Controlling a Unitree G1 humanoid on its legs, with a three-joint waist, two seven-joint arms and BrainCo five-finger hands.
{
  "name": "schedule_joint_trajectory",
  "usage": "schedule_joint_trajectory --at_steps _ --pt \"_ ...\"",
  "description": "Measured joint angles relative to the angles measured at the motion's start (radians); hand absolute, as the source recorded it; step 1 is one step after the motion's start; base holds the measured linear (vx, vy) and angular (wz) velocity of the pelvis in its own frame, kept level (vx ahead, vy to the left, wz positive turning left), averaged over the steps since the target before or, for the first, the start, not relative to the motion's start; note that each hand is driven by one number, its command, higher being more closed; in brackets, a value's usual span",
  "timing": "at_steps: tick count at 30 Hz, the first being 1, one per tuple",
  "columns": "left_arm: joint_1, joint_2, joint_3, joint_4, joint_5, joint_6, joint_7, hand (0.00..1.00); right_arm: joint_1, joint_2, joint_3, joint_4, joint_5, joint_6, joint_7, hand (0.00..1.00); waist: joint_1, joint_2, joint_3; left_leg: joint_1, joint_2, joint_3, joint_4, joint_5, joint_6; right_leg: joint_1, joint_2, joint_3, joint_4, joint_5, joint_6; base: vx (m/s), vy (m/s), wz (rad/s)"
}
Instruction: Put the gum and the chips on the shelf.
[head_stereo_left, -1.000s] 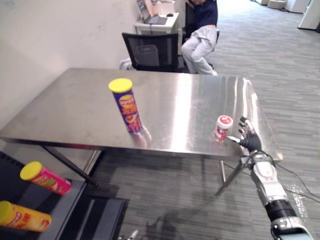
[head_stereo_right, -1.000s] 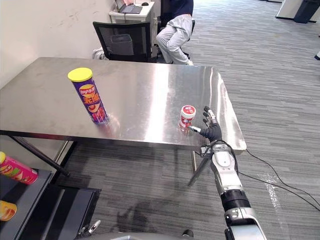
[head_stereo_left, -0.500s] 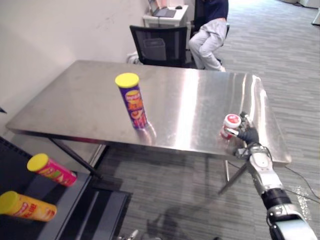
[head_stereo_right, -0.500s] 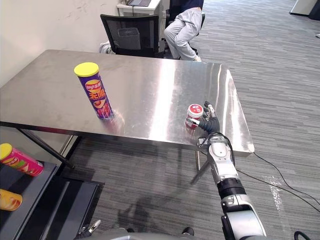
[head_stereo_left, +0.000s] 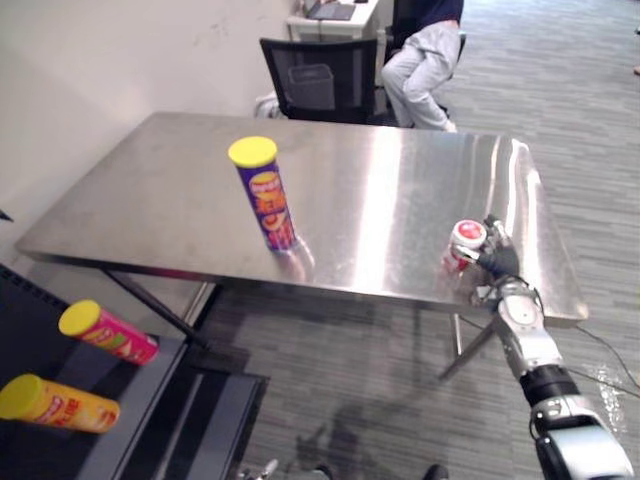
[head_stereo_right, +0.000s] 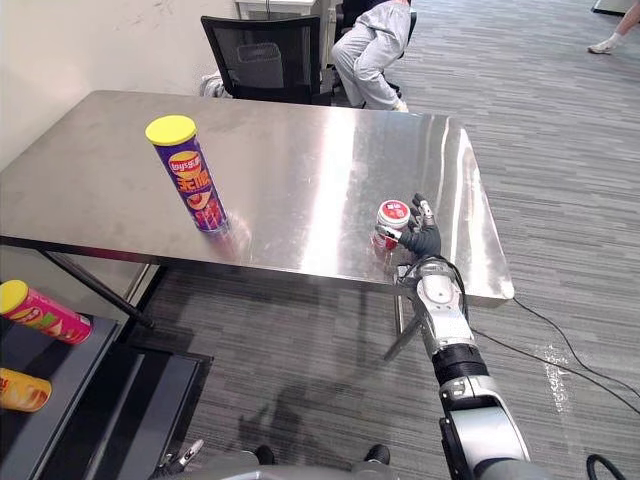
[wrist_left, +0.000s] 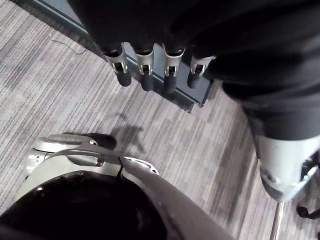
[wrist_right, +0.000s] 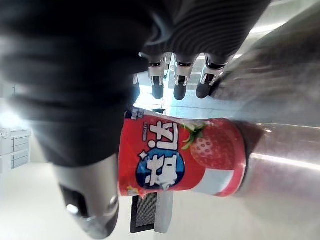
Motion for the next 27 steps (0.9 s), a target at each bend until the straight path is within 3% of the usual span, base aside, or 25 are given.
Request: schedule_joint_trajectory --at_steps 2,3,12,27 --pt "0.000 0.000 -0.003 -0.001 0.000 0.000 0.000 0.00 -0.011 0.000 0.000 0.001 0.000 0.000 0.001 0.00 0.001 0.000 0.000 0.000 0.000 -0.009 0.001 0.002 0.000 0.000 0.000 -0.008 0.000 0.000 0.000 0.04 0.008 0.11" --pt "0.000 0.000 -0.007 -0.001 0.000 -0.001 -0.001 0.00 -0.017 0.000 0.000 0.001 0.000 0.000 0.002 1.00 0.003 0.001 0.001 -0.001 0.000 -0.014 0.001 0.003 0.000 0.002 0.000 -0.012 0.001 0.000 0.000 0.02 0.007 0.11" --pt "0.004 -0.002 -0.022 -0.038 0.000 -0.002 0.000 0.00 -0.051 0.000 0.023 -0.001 -0.002 -0.006 0.033 1.00 0.046 0.004 0.020 0.000 0.000 -0.019 0.001 0.006 0.001 0.002 -0.006 -0.011 0.017 0.000 0.000 0.00 0.006 0.02" --pt "0.006 0.001 -0.028 -0.038 0.000 0.000 0.000 0.00 -0.026 0.002 0.062 -0.042 -0.025 -0.005 0.088 1.00 0.044 0.002 0.020 0.016 0.000 -0.006 -0.020 0.014 0.000 0.000 -0.003 0.006 0.017 0.000 0.000 0.00 0.001 -0.01"
